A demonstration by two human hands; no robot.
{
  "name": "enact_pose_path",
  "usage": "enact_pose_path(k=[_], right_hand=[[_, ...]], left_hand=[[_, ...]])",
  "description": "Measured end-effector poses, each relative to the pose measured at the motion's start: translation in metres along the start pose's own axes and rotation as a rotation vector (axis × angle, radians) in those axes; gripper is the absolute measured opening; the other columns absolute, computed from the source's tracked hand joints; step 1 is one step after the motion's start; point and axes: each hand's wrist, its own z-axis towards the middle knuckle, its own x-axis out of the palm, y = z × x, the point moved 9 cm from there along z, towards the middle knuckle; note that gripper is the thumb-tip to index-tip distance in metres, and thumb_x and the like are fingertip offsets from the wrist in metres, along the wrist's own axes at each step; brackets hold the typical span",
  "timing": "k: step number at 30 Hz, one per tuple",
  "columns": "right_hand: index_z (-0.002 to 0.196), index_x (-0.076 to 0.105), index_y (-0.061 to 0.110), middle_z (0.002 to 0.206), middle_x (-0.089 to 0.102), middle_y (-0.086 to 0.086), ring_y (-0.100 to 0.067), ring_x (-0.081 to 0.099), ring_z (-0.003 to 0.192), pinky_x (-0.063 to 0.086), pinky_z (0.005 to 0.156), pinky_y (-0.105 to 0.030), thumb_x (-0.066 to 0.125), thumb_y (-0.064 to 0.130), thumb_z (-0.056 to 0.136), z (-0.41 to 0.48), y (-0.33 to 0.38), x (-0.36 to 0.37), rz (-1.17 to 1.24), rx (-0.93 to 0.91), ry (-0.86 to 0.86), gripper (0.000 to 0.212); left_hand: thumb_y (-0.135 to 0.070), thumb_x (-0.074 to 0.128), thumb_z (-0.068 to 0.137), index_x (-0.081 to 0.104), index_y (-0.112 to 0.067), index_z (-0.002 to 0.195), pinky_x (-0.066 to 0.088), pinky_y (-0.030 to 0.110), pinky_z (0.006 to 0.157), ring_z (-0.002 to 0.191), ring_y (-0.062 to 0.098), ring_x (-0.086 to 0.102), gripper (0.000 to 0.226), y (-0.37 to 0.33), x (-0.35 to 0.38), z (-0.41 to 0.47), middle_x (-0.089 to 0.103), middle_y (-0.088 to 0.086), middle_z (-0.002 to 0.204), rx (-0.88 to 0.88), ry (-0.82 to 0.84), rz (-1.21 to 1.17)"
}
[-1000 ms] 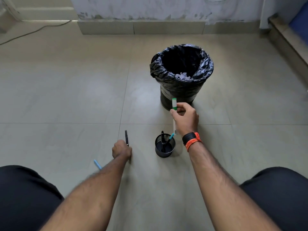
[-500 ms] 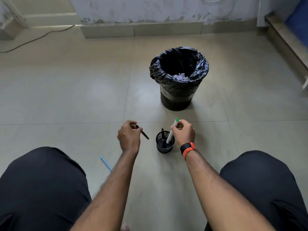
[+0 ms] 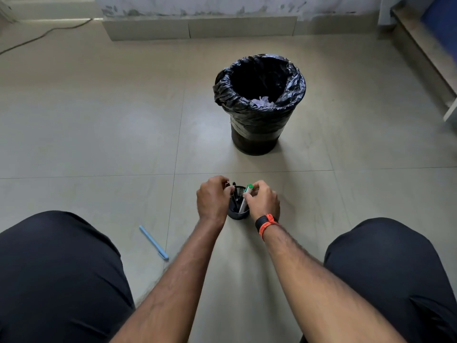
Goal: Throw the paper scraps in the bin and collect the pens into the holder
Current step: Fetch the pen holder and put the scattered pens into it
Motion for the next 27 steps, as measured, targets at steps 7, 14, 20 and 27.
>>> enact_pose_path(k=[7, 14, 20, 27], right_hand=[[0.091, 0.066, 0.022, 0.093, 0.073, 0.000, -0.025, 0.066, 0.087, 0.051, 0.069, -0.028, 0.071, 0.032, 0.081, 0.002, -0.012, 0.003, -0.009, 0.024, -0.047, 0.015], [0.098, 0.061, 0.022, 0.095, 0.071, 0.005, -0.023, 0.065, 0.091, 0.047, 0.073, -0.029, 0.073, 0.028, 0.080, 0.002, -0.008, -0.008, 0.073, 0.016, -0.118, 0.022], [0.098, 0.065, 0.019, 0.085, 0.069, 0.005, -0.018, 0.062, 0.080, 0.041, 0.069, -0.025, 0.068, 0.017, 0.081, 0.003, 0.052, -0.020, 0.199, -0.201, -0.140, 0.017], [0.087, 0.067, 0.022, 0.077, 0.066, 0.010, -0.010, 0.061, 0.070, 0.044, 0.065, -0.024, 0.070, 0.029, 0.082, -0.027, 0.101, 0.035, 0.161, -0.373, 0.079, 0.009]], left_hand=[[-0.028, 0.073, 0.082, 0.072, -0.017, 0.108, 0.055, 0.034, 0.083, 0.100, 0.028, 0.068, 0.028, 0.024, 0.022, 0.003, 0.074, 0.007, 0.103, -0.050, 0.063, 0.051], [-0.030, 0.073, 0.082, 0.070, -0.017, 0.114, 0.054, 0.033, 0.086, 0.102, 0.025, 0.068, 0.034, 0.037, 0.028, 0.011, 0.075, 0.004, 0.105, -0.047, 0.050, 0.026], [-0.033, 0.077, 0.079, 0.073, -0.016, 0.108, 0.054, 0.027, 0.085, 0.094, 0.015, 0.071, 0.034, 0.063, 0.001, 0.019, 0.076, 0.002, 0.098, -0.078, -0.018, -0.018], [-0.024, 0.071, 0.083, 0.075, -0.015, 0.093, 0.047, 0.026, 0.082, 0.097, 0.025, 0.068, 0.014, 0.193, -0.042, -0.011, 0.075, 0.005, 0.096, -0.502, -0.184, -0.116]])
